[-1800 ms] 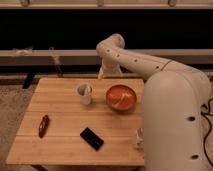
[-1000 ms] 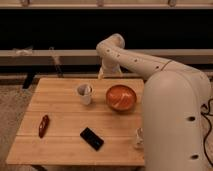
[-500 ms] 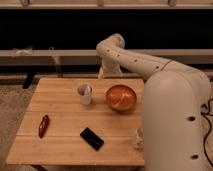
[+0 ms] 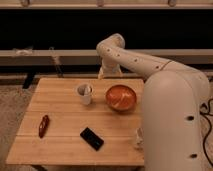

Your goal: Pick up the ceramic bowl

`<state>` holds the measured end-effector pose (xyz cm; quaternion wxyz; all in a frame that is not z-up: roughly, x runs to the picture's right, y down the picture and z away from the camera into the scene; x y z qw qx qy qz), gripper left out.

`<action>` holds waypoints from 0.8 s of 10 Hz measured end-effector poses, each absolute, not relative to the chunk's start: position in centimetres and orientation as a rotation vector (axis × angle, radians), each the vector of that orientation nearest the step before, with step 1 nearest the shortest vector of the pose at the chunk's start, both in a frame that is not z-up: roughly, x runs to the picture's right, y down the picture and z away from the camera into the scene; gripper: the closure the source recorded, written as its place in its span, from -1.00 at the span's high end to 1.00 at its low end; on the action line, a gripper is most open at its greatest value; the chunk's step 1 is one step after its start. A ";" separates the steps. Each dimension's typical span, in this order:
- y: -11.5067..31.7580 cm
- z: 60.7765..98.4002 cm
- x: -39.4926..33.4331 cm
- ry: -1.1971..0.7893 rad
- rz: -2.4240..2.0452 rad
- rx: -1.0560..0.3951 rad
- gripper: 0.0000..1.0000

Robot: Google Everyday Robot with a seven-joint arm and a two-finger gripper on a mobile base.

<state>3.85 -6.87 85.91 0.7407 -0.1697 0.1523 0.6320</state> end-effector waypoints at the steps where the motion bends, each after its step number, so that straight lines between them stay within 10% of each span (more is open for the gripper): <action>1: -5.9 86.7 4.7 0.355 1.394 -0.389 0.60; 8: -5.5 87.7 5.6 0.376 1.411 -0.404 0.60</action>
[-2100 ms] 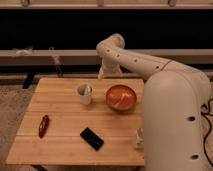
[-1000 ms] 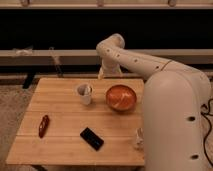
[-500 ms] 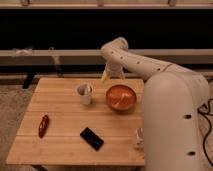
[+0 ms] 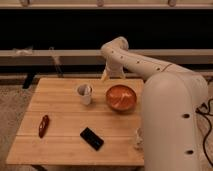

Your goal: Pick up the ceramic bowl

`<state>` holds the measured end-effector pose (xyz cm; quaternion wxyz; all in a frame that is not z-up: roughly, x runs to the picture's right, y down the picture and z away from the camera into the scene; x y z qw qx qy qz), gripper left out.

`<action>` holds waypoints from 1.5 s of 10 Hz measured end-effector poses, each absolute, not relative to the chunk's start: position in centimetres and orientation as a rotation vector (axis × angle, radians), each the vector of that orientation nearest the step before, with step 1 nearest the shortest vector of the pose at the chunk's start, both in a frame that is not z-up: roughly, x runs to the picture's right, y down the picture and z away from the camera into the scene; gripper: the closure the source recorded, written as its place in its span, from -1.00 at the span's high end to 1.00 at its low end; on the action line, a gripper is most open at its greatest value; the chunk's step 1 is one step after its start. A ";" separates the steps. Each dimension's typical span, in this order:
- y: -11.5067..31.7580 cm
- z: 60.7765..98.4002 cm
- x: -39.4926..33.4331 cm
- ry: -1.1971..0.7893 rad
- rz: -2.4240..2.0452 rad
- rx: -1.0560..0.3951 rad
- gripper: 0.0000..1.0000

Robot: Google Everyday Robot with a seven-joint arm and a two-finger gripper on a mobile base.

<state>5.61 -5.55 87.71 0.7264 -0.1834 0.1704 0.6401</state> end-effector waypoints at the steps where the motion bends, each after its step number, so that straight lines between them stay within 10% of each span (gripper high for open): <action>1: -5.2 89.2 7.3 0.409 1.427 -0.413 0.60; 15: 3.5 95.2 18.6 0.560 1.556 -0.647 0.60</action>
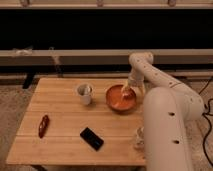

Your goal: Pick up the ceramic bowl

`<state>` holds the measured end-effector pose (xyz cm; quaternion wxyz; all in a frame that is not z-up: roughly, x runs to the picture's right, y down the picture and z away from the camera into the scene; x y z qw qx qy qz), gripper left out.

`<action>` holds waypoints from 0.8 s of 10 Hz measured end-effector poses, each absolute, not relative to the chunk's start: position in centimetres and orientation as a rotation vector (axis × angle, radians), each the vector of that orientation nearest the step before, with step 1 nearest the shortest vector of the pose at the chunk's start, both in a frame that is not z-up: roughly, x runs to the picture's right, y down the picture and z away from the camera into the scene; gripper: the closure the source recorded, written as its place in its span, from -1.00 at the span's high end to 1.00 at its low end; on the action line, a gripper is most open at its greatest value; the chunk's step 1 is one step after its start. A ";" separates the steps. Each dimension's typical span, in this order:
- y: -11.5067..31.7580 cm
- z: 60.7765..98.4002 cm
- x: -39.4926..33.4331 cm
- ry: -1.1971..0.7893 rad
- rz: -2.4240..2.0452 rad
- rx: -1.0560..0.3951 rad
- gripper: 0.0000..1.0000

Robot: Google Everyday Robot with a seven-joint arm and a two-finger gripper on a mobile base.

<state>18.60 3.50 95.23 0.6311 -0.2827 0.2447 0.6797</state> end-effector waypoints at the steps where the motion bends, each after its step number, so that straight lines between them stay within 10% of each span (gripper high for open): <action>1: 4.2 95.5 18.6 0.569 1.553 -0.660 0.60; 3: 4.9 95.7 19.2 0.584 1.559 -0.668 0.48; 8: 5.9 96.2 19.8 0.594 1.588 -0.742 -0.53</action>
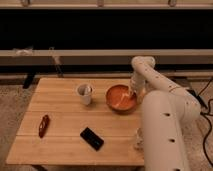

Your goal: Pick up the ceramic bowl

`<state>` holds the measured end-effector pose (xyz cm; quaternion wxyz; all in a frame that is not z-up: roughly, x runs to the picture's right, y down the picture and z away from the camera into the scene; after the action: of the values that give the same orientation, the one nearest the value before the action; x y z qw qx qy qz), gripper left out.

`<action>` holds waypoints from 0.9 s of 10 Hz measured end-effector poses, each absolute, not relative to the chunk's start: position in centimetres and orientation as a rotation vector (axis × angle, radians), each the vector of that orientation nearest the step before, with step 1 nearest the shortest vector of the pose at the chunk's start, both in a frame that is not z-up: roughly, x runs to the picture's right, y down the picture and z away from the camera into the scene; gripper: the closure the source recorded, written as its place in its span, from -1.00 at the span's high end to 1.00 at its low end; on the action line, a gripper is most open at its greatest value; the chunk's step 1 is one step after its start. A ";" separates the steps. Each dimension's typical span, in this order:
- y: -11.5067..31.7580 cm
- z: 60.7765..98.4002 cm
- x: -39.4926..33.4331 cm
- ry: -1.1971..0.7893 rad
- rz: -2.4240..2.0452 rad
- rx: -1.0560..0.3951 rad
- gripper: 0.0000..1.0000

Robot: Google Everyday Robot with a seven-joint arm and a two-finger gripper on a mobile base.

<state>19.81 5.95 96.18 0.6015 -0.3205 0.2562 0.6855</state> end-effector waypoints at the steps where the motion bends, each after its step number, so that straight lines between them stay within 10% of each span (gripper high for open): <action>1: 6.0 96.2 19.8 0.596 1.586 -0.748 -0.72; 9: 2.9 93.8 19.5 0.474 1.633 -0.741 -0.79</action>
<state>19.54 2.91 93.85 0.5998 -0.3198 0.2043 0.7044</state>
